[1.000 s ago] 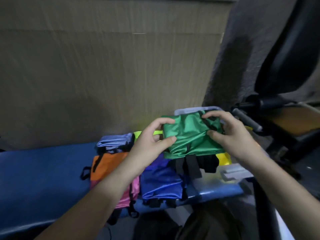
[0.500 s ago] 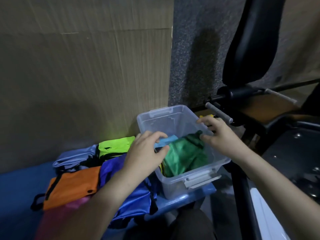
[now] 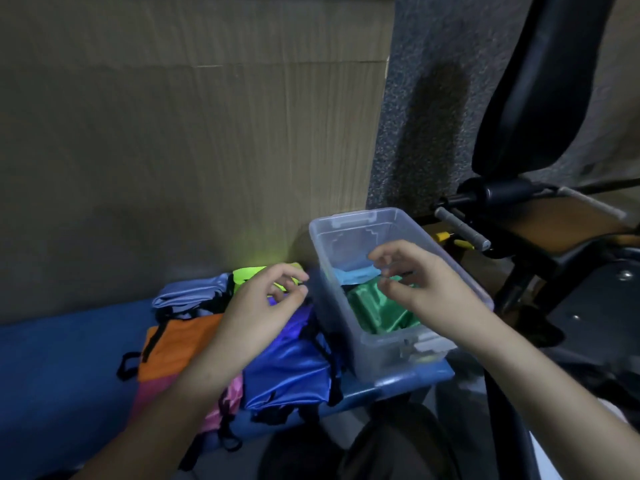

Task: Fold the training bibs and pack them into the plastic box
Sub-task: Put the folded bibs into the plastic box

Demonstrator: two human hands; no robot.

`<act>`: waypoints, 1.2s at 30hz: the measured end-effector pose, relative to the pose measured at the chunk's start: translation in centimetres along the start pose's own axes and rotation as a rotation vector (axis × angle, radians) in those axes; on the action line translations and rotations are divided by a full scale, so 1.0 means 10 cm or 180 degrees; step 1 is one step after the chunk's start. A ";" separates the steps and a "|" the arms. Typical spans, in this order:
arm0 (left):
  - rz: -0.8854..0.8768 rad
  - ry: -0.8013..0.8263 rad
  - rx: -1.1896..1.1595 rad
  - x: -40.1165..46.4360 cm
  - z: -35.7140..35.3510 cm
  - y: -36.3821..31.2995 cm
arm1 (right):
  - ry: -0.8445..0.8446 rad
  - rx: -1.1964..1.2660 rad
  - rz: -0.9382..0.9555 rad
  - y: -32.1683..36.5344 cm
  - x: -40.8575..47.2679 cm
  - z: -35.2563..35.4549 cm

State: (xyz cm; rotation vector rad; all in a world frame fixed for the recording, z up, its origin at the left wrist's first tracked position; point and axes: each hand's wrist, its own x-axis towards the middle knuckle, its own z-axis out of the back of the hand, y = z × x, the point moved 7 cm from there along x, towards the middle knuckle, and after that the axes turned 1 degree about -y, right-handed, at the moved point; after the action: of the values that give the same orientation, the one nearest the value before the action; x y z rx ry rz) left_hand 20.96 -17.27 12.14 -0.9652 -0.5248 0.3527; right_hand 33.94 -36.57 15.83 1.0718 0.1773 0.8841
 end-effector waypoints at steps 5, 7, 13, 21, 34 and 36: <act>0.0243 -0.0171 0.0060 -0.43 0.66 0.48 | 0.0394 0.0327 0.0137 0.38 -0.09 -0.73; 0.0378 -0.0256 0.0128 -0.62 0.93 0.75 | 0.0566 0.0404 0.0167 0.42 -0.11 -1.08; 0.0992 -0.0458 0.0391 -1.17 1.44 1.62 | 0.0990 0.0283 -0.0049 0.27 -0.19 -2.12; 0.1645 -0.0522 0.0733 -1.56 1.55 2.31 | 0.0845 -0.0311 -0.0290 -0.15 -0.32 -2.95; 0.2003 -0.0363 -0.0143 -1.56 1.40 2.50 | 0.0694 -0.0927 -0.0428 -0.35 -0.49 -3.47; 0.1877 -0.0371 -0.0099 -1.60 1.39 2.49 | 0.0662 -0.0901 -0.0376 -0.34 -0.56 -3.50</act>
State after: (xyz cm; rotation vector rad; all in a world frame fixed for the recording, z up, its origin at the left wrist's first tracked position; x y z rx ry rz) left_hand -1.39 -2.71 -6.75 -1.1249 -0.3415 0.9357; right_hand 13.70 -17.04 -6.04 0.6992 0.2771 0.8836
